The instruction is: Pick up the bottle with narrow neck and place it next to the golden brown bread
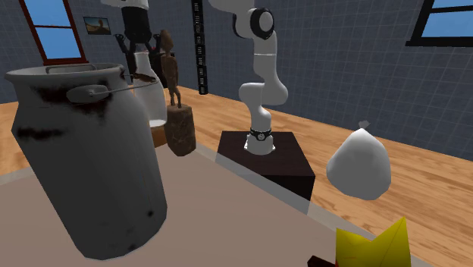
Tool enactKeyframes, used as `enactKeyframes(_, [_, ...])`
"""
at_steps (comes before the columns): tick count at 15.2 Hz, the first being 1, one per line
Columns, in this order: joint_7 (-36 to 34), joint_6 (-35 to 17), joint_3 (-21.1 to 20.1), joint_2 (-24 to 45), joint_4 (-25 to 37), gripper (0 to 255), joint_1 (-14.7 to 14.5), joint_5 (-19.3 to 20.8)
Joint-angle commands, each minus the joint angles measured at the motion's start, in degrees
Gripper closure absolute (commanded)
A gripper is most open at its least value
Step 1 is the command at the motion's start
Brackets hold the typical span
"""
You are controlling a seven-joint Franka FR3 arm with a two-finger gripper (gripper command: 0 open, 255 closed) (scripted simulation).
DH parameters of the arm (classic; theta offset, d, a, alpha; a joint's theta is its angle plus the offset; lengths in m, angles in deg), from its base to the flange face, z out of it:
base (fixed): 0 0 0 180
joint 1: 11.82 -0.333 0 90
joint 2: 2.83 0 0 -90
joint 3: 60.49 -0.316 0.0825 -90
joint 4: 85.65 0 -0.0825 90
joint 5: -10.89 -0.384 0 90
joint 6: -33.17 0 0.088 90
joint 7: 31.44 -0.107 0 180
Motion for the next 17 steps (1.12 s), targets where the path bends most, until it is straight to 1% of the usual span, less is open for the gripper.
enactKeyframes(1, [4.3,0.1,2.3,3.2,1.9,255,2.1,-2.4])
enactKeyframes(3, [8.3,0.5,4.2,6.6,4.1,255,4.7,-5.0])
enactKeyframes(5, [12.3,1.2,5.5,10.3,6.7,255,7.9,-8.1])
enactKeyframes(6, [14.2,1.7,6.1,12.3,8.2,255,9.8,-9.7])
enactKeyframes(7, [16.7,2.5,6.6,15.1,10.5,255,12.4,-11.9])
enactKeyframes(17, [16.2,-6.9,6.1,11.4,-1.2,255,9.2,-8.8])
